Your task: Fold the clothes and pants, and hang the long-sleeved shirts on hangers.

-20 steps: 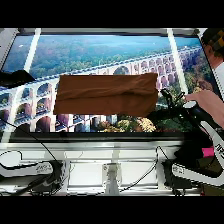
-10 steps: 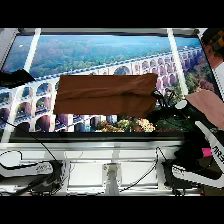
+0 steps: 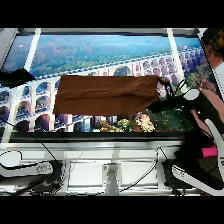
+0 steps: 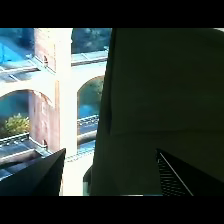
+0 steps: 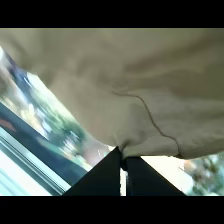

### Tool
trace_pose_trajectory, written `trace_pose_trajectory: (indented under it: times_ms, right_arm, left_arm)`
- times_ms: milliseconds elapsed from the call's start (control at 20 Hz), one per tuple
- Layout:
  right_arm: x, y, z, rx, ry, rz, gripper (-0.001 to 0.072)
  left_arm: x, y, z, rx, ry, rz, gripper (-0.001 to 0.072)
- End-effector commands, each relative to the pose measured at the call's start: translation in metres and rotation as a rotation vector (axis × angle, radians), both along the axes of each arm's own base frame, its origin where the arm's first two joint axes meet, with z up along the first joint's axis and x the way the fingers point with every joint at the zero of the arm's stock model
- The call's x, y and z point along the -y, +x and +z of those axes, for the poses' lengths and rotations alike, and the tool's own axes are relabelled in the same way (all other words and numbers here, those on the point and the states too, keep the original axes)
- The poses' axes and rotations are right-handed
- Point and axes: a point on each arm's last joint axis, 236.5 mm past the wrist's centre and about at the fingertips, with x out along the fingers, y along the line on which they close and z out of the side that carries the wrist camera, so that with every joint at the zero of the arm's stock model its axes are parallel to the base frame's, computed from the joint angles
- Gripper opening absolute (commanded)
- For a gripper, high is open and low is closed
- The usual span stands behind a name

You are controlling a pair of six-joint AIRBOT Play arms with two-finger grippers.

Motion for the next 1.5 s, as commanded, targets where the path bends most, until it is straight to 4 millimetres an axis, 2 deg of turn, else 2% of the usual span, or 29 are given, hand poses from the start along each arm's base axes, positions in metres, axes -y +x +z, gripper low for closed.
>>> trace_pose_trajectory:
  times_ms: [0,100,200,300,500,600,700,850,1100,1200,1450]
  right_arm:
    - [-0.009,0.033,0.068,0.114,0.106,-0.14,0.0015]
    - [-0.001,0.06,0.084,0.184,0.132,-0.254,0.0015]
    - [0.013,0.084,0.092,0.245,0.15,-0.376,0.0014]
    - [0.019,0.094,0.09,0.252,0.161,-0.434,0.0014]
    - [0.015,0.089,0.072,0.188,0.148,-0.409,0.0015]
    - [0.015,0.088,0.07,0.187,0.146,-0.408,0.0015]
    - [0.015,0.088,0.07,0.185,0.147,-0.407,0.0015]
    - [0.015,0.087,0.07,0.185,0.145,-0.406,0.0015]
    - [0.015,0.088,0.07,0.185,0.145,-0.406,0.0015]
    - [0.015,0.088,0.07,0.185,0.145,-0.406,0.0015]
    - [0.015,0.087,0.07,0.184,0.146,-0.406,0.0015]
  left_arm:
    - [0.0,0.0,0.0,0.001,-0.002,0.001,0.0601]
    - [0.0,0.0,0.0,0.001,-0.001,0.001,0.06]
    - [-0.002,-0.001,-0.002,-0.005,0.006,0.0,0.0601]
    - [-0.006,-0.01,-0.017,-0.048,0.026,-0.001,0.06]
    - [0.003,-0.049,-0.088,-0.194,-0.034,-0.004,0.06]
    - [0.007,-0.066,-0.118,-0.248,-0.064,0.021,0.06]
    - [0.028,-0.083,-0.139,-0.308,-0.148,0.005,0.06]
    - [0.056,-0.094,-0.155,-0.332,-0.259,-0.037,0.06]
    - [0.067,-0.109,-0.179,-0.407,-0.302,-0.044,0.0598]
    - [0.068,-0.112,-0.185,-0.427,-0.314,-0.043,0.0473]
    - [0.078,-0.104,-0.187,-0.403,-0.374,-0.049,0.0463]
